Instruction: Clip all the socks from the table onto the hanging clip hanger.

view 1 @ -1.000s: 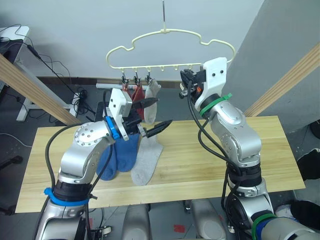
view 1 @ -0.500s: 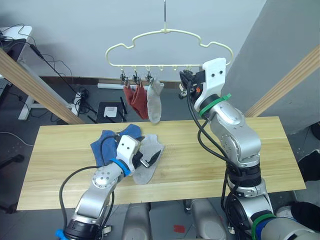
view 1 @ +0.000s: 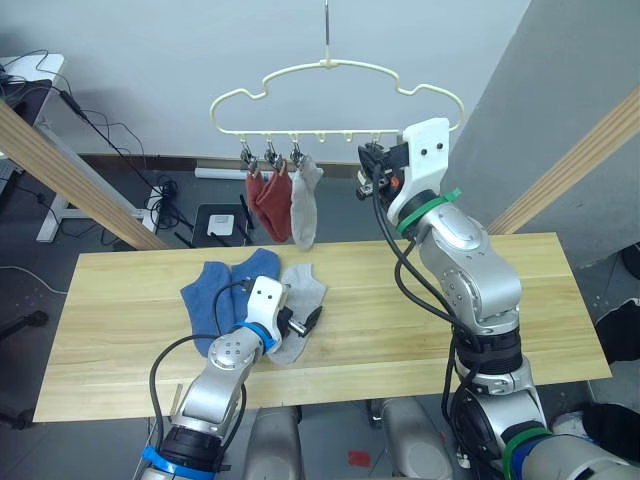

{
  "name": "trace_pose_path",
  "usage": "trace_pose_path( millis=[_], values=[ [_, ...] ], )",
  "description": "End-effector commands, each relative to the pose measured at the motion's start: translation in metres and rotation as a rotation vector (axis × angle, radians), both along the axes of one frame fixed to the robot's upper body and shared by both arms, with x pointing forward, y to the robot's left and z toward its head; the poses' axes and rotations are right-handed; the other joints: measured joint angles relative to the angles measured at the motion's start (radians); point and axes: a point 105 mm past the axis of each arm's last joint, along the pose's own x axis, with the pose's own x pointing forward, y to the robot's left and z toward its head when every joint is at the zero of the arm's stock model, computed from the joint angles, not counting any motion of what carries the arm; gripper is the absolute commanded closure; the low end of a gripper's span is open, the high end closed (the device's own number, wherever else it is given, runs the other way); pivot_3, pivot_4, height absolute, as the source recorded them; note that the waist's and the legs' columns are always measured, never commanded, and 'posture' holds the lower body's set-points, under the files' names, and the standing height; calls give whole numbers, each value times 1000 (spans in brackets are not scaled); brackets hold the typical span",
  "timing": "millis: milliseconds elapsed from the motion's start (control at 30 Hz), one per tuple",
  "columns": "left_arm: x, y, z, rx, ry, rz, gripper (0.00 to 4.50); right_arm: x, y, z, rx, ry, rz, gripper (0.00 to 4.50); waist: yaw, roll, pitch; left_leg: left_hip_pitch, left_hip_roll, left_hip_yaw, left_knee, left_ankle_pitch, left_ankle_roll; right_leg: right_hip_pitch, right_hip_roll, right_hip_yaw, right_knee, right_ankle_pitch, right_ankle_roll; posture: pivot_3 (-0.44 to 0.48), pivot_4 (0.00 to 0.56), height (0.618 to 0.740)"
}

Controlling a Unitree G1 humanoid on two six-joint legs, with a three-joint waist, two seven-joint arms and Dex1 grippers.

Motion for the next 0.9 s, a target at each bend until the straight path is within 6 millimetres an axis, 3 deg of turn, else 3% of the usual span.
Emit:
trace_pose_path(
  millis=[33,133,500,700,900],
  values=[
    [-9,1,-18,5,86,10,403,-11,3,15,25,-60,23,4500,-1,0,-1,0,0,0,0,0,0,0,0,0,0,0,0,-110,331,740],
    [-7,1,-15,-2,86,10,1035,-11,3,14,27,-58,23,4500,-1,0,-2,0,0,0,0,0,0,0,0,0,0,0,0,-110,330,740],
    [-10,-4,-8,-44,82,-27,1974,-11,3,15,36,-57,20,4500,-1,0,-3,0,0,0,0,0,0,0,0,0,0,0,1,-113,331,740],
    [-4,-12,11,-115,33,-86,2750,-11,1,14,33,-59,13,4500,-2,0,-2,0,0,0,0,0,0,0,0,0,-1,-1,1,-116,331,740],
    [0,-13,25,-190,0,-105,4465,-11,1,14,30,-60,9,4500,-4,0,-2,0,0,0,0,0,0,0,0,0,-1,-1,1,-118,329,740]
  ],
)
